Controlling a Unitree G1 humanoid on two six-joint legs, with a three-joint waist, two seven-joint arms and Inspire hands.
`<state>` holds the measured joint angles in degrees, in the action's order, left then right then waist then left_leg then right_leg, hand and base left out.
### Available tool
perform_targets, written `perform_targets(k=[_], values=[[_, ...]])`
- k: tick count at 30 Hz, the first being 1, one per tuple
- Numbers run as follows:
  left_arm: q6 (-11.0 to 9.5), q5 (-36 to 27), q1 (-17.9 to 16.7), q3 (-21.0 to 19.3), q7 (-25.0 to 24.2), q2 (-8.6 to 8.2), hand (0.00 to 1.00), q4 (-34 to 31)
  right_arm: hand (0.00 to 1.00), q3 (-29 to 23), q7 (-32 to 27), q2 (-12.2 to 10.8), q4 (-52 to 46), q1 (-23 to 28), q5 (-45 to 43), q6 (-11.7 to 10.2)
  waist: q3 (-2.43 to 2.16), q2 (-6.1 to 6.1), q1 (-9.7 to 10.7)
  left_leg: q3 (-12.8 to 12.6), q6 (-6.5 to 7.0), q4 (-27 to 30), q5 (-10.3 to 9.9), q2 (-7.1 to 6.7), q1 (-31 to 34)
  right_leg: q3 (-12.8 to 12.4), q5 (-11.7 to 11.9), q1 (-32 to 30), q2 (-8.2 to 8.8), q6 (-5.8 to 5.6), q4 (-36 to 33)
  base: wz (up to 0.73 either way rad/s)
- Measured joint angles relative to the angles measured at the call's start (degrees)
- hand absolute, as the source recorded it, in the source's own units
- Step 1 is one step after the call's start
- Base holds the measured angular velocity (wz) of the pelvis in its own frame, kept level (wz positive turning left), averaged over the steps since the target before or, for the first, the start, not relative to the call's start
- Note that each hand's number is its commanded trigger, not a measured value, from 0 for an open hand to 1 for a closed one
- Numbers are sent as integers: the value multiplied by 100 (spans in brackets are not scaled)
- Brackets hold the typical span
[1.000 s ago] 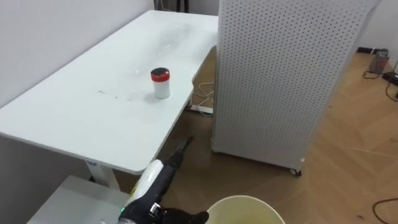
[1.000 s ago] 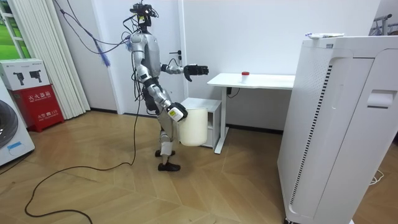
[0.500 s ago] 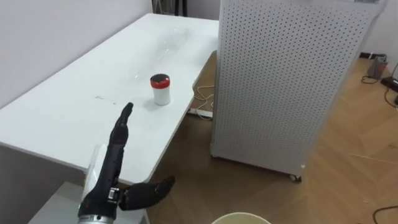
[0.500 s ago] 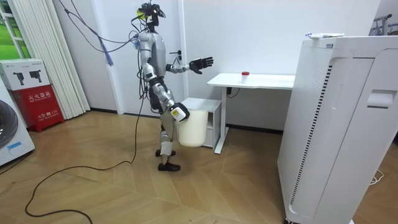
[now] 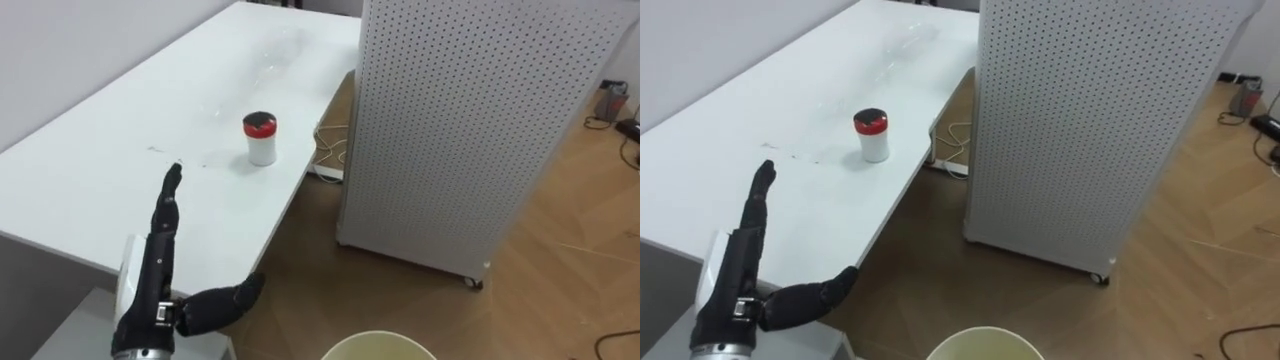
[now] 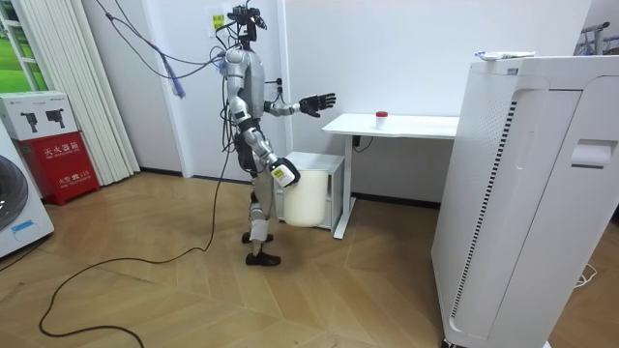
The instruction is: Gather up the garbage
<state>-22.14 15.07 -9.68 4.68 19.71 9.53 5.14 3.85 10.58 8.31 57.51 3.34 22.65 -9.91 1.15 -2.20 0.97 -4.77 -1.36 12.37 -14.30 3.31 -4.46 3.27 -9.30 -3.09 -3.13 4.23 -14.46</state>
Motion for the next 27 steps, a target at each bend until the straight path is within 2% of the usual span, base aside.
perform_targets(k=[2, 3, 5, 6, 7, 8, 9, 10, 11, 12, 13, 14, 15, 16, 17, 18, 19, 21, 22, 26, 27], values=[[27, -120, 0, 8, -6, -15, 0, 24, 100, 6, 2, -10, -2, 5, 1, 13, -4, -5, -37, -58, -14, 186, -19, 1, 40, 10, -63, -20, -15, 9, -60, -13], [50, -197, 0, 7, -9, -15, 0, 43, 100, 65, -1, -11, -4, 6, -15, 14, -7, -8, -122, -125, -40, 462, -62, 13, 101, 60, -120, -27, 9, 26, -158, -43], [63, -234, -7, -14, -10, -17, 0, 149, 100, 179, -1, -16, -5, 27, -70, 20, -11, -13, -258, -146, -71, 1317, -118, 56, 344, 123, -221, 7, 55, 70, -318, -51], [102, -330, -26, -8, -10, -59, 0, 177, 100, 205, 4, -12, -32, 64, -64, 19, -8, 38, -297, -119, -71, 2125, -113, 145, 638, 76, -268, 75, 43, 116, -388, -37], [110, -404, -31, -15, 2, -139, 0, 183, 100, 227, 1, -12, -55, 111, -51, 19, -17, 117, -312, -72, -67, 2908, -35, 269, 942, -1, -335, 124, -55, 171, -495, -30], [108, -431, -31, -12, 3, -160, 0, 191, 100, 263, 4, -12, -56, 124, -47, 21, -23, 135, -319, -35, -66, 3226, 53, 314, 1092, -40, -381, 178, -94, 202, -567, -22], [106, -440, -33, -11, 3, -195, 0, 287, 100, 299, 2, -21, -56, 131, -38, 80, -15, 104, -380, 99, -55, 3560, 98, 268, 1315, -135, -482, 219, -121, 246, -707, -16], [108, -442, -3, 5, -19, -225, 0, 410, 100, 286, -12, -5, -57, 120, -40, 121, -33, 119, -377, 203, 85, 3490, 10, 148, 1565, -171, -551, 222, -140, 271, -777, -15], [108, -454, 8, 5, -20, -225, 0, 435, 100, 294, -24, 1, -57, 109, -38, 127, -27, 122, -388, 212, 115, 3432, -11, 87, 1733, -172, -574, 216, -141, 289, -808, -15], [108, -597, 8, 14, -9, -224, 0, 457, 100, 326, -62, 2, -56, 114, 7, 132, -18, 105, -410, 239, 109, 3162, -7, -22, 2057, -173, -635, 227, -138, 324, -840, -21], [108, -718, 7, 6, -2, -225, 0, 494, 100, 345, -81, -3, -56, 119, 36, 153, -10, 88, -465, 240, 47, 2646, 69, -147, 2297, -192, -706, 236, -136, 365, -847, -21], [108, -767, 6, 4, -3, -223, 0, 506, 100, 368, -97, 1, -57, 118, 62, 168, -6, 81, -483, 252, -29, 2272, 137, -210, 2368, -208, -745, 236, -136, 366, -863, -17], [107, -820, 6, 5, -13, -224, 0, 508, 100, 400, -117, 23, -56, 122, 127, 194, -12, 82, -503, 328, -33, 1406, 366, -307, 2445, -225, -850, 241, -140, 350, -923, -15], [108, -837, -2, -4, -34, -224, 0, 516, 100, 409, -130, 30, -62, 140, 176, 235, -29, 70, -570, 427, 13, 858, 856, -395, 2477, -318, -977, 242, -120, 326, -1010, -22], [107, -845, -12, -6, -39, -228, 0, 516, 100, 409, -132, 34, -62, 149, 176, 250, -49, 84, -599, 485, -10, 685, 1043, -442, 2447, -369, -1031, 239, -96, 297, -1053, -18], [108, -848, -18, -6, -48, -232, 0, 515, 100, 409, -136, 46, -61, 153, 175, 252, -59, 61, -597, 503, 74, 522, 1349, -506, 2364, -378, -1078, 239, -65, 186, -1050, -7], [107, -837, -12, -6, -49, -231, 0, 513, 100, 408, -136, 48, -62, 151, 184, 251, -68, 51, -591, 479, 143, 513, 1413, -521, 2363, -320, -1095, 243, -41, 169, -1027, -5], [113, -828, -26, -14, -59, -214, 0, 514, 100, 409, -156, 47, -50, 159, 206, 247, -44, 48, -636, 407, 367, 711, 1651, -556, 2394, 84, -1174, 318, 126, 86, -904, -18], [112, -834, -11, -20, -70, -207, 0, 512, 100, 410, -173, 35, -54, 163, 200, 247, -46, 28, -622, 364, 427, 808, 1545, -613, 2401, 205, -1219, 405, 221, 57, -829, -9], [106, -827, 62, -27, -139, -191, 0, 501, 100, 424, -175, 56, -84, 177, 175, 246, -35, -82, -592, 118, 544, 1168, 1155, -798, 2379, 159, -1482, 644, 484, -38, -825, 2], [106, -824, 66, -26, -164, -193, 0, 499, 100, 454, -179, 57, -89, 182, 155, 246, -60, -125, -602, -52, 608, 1341, 974, -818, 2394, 157, -1568, 772, 547, -71, -850, 5]])
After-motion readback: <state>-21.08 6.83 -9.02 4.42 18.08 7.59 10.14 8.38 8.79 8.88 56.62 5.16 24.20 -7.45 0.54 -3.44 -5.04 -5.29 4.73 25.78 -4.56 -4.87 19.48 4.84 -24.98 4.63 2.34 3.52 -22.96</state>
